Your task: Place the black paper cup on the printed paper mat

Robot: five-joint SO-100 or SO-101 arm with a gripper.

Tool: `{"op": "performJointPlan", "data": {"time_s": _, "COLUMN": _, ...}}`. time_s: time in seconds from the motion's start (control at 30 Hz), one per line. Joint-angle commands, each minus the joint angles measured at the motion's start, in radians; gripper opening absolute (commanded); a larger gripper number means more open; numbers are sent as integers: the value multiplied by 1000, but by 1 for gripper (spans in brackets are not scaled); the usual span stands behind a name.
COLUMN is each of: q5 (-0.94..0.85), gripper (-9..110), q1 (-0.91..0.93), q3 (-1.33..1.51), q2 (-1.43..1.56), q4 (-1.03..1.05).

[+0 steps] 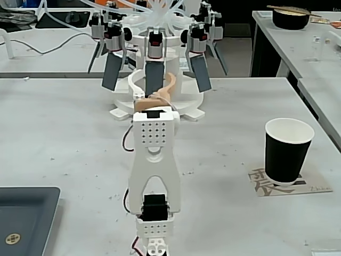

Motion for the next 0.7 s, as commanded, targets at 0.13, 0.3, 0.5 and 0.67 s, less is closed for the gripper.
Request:
{"op": "performJointPlan", "data": {"time_s": 0.13, "q5": 6, "gripper": 11, "q1": -18, "q3": -97, "q2": -35, "q4": -2}}
{"op": "performJointPlan", "data": {"time_s": 0.3, "q5": 6, "gripper": 11, "q1": -18, "q3": -149, "q2": -78, "q4": -2}}
{"op": "performJointPlan", "data": {"time_s": 0.5, "q5": 2, "gripper": 9, "q1": -15, "q3": -176, "q2": -112, "q4": 0}}
{"op": "performJointPlan", "data": {"time_s": 0.67, "q5": -2, "gripper": 9, "q1": -11, "q3": -183, "q2": -129, "q4": 0}}
